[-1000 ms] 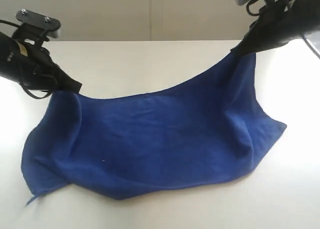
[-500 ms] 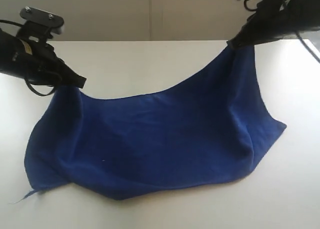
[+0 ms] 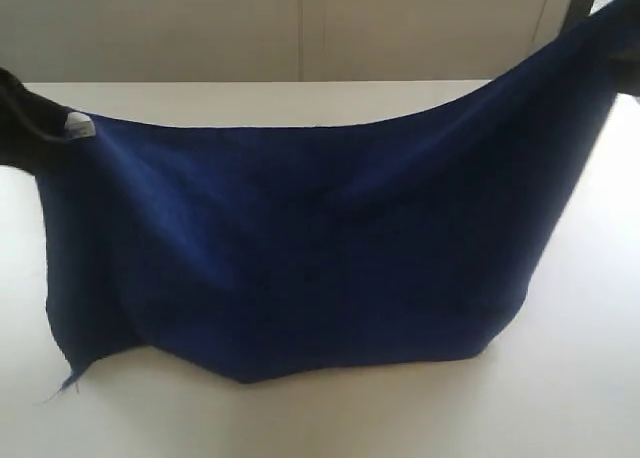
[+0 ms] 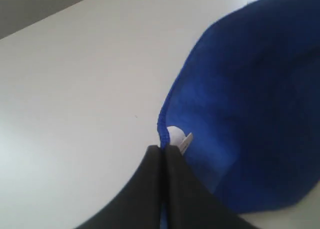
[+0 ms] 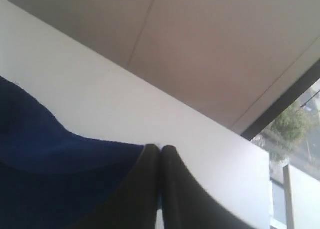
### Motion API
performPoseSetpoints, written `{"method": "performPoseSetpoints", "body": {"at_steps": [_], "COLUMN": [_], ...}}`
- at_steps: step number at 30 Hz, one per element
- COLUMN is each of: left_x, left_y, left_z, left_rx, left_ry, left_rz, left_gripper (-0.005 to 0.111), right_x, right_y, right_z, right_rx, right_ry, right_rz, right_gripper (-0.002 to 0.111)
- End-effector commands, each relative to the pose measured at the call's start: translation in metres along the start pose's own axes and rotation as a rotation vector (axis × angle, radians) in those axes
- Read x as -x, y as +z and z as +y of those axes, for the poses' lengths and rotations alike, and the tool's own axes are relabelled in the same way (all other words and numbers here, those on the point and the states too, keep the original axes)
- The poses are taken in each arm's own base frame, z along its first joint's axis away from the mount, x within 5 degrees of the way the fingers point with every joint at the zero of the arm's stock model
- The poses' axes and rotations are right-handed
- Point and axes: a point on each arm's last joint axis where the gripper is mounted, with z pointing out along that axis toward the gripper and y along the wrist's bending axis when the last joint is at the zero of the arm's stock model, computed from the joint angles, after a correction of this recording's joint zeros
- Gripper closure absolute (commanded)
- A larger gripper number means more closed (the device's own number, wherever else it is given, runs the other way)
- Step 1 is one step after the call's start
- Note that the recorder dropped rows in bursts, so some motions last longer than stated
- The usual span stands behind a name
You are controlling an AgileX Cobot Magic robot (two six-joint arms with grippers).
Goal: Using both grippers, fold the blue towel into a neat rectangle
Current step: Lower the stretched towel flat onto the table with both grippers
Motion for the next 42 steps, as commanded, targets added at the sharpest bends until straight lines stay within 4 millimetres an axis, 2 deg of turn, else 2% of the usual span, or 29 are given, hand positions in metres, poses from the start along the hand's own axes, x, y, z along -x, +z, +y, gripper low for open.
{"method": "performPoseSetpoints", "body": {"at_steps": [1,4,7,10,12,15,20,25,26,27,30,31,34,36,39,42], "left_x": [-0.013,-0.018,-0.017,-0.011,-0.006,-0.003,-0.005,-0.026,-0.035,-0.04,-0.049,-0.055,-0.062,-0.061,-0.058,-0.059], "left_y": [-0.047,-0.078,-0.108,-0.118,-0.109,-0.078,0.008,0.094,0.127,0.141,0.173,0.187,0.209,0.217,0.22,0.221], "left_z": [-0.005,-0.002,0.0,0.001,0.002,0.007,0.008,0.01,0.017,0.021,0.041,0.055,0.071,0.077,0.088,0.105], "left_rx": [-0.028,-0.022,-0.028,-0.027,-0.018,0.051,0.14,0.173,0.165,0.164,0.168,0.184,0.185,0.189,0.208,0.23], "left_ry": [-0.018,-0.038,-0.069,-0.075,-0.08,-0.095,-0.085,-0.112,-0.123,-0.132,-0.209,-0.254,-0.288,-0.281,-0.289,-0.326], "left_rz": [-0.048,-0.151,-0.227,-0.239,-0.211,-0.082,0.155,0.266,0.285,0.297,0.248,0.238,0.197,0.193,0.178,0.113], "left_gripper": [0.107,0.107,0.107,0.107,0.107,0.107,0.107,0.107,0.107,0.107,0.107,0.107,0.107,0.107,0.107,0.107], "right_x": [-0.005,-0.01,-0.009,-0.005,-0.002,-0.002,-0.019,-0.061,-0.079,-0.088,-0.107,-0.117,-0.126,-0.119,-0.114,-0.12], "right_y": [-0.069,-0.105,-0.124,-0.121,-0.106,-0.065,0.024,0.125,0.155,0.169,0.201,0.217,0.239,0.247,0.249,0.251], "right_z": [0.004,0.008,0.008,0.006,0.005,0.003,0.006,0.018,0.023,0.025,0.032,0.035,0.034,0.017,-0.011,-0.019], "right_rx": [-0.039,-0.058,-0.077,-0.074,-0.057,-0.008,0.077,0.131,0.121,0.111,0.097,0.098,0.095,0.05,-0.017,-0.036], "right_ry": [-0.016,-0.02,0.004,0.026,0.03,0.067,0.118,0.112,0.142,0.167,0.194,0.204,0.21,0.234,0.284,0.297], "right_rz": [-0.093,-0.147,-0.2,-0.197,-0.153,-0.025,0.237,0.446,0.482,0.483,0.468,0.477,0.493,0.452,0.427,0.439], "right_gripper": [0.108,0.108,0.108,0.108,0.108,0.108,0.108,0.108,0.108,0.108,0.108,0.108,0.108,0.108,0.108,0.108]}}
